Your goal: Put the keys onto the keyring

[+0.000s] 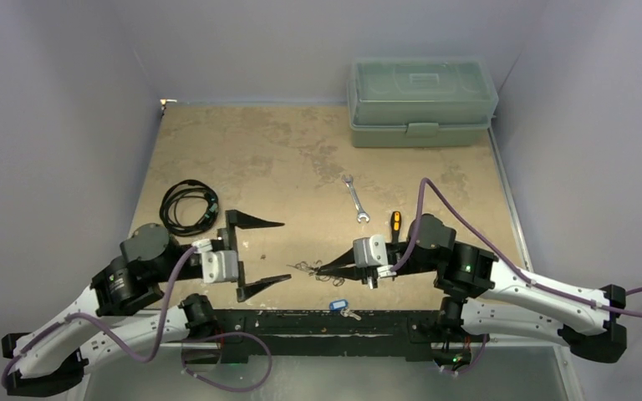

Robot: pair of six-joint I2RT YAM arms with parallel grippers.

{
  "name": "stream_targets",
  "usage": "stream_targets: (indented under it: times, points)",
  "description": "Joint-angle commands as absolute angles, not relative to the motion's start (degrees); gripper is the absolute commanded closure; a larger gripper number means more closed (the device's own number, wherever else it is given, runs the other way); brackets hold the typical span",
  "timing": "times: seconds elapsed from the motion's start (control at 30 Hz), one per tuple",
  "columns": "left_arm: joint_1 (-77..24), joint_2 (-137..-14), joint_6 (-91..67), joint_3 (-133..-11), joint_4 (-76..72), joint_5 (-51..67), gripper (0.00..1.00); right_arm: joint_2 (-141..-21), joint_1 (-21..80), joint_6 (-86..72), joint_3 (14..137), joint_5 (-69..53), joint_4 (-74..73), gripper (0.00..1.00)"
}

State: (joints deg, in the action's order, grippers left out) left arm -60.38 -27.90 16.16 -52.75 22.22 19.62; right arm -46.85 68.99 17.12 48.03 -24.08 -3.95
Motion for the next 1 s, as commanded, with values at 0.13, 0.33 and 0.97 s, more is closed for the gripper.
stream_targets:
  times: [0.13, 0.33, 0.97]
  points:
    - [-59.9, -37.2, 18.7, -55.6, 25.2, 32.3, 0.26, -44.5, 69.2, 19.1, 52.6, -32.4, -6.6, 1.00]
    - [-59.9, -41.5, 16.5, -55.3, 23.6, 39.6, 0.41, -42.6, 69.2, 19.0, 52.5, -33.6, -6.2, 1.00]
    - [-59.9, -38.8, -23.9, -37.4, -13.7, 34.8, 1.00, -40.5, 69.2, 20.6, 50.2, -29.2, -2.9, 1.00]
